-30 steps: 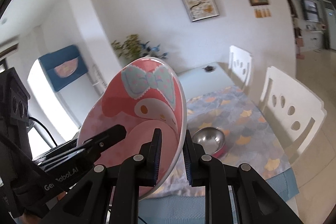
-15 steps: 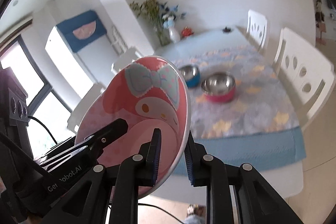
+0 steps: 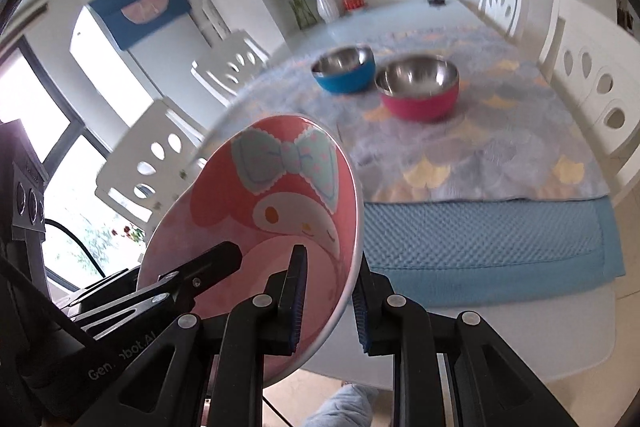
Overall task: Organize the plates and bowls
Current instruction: 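Lift and carry the pink bowl with both grippers toward the plate stack, then lower the pink bowl onto the plate stack and open both grippers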
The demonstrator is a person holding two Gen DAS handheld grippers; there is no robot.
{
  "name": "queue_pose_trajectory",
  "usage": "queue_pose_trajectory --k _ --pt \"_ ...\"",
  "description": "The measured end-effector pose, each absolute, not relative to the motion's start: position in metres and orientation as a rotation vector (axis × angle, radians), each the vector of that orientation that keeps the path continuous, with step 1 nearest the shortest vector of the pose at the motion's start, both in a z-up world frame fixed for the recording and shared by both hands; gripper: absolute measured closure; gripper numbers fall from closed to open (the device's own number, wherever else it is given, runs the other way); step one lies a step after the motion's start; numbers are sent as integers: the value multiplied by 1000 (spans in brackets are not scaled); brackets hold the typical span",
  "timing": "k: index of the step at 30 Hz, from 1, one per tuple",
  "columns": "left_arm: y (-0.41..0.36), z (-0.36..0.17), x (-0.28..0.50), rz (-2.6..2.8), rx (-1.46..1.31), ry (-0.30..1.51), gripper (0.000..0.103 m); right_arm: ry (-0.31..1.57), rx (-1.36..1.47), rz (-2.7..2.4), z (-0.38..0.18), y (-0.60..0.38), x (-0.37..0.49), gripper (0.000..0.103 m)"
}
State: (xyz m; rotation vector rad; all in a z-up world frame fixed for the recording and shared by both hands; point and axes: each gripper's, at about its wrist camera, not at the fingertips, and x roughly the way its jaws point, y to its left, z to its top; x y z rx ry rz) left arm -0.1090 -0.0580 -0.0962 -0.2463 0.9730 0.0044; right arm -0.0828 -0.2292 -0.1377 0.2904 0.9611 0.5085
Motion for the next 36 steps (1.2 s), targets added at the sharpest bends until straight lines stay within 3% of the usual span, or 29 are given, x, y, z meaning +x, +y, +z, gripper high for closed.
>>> queue_pose_trajectory --k 20,36 --pt "-46 -141 -30 -80 -127 1108 71 1070 300 415 -185 -205 -22 82" --pt "-41 -155 -12 -157 -94 1189 68 1130 356 409 -200 -208 -12 82"
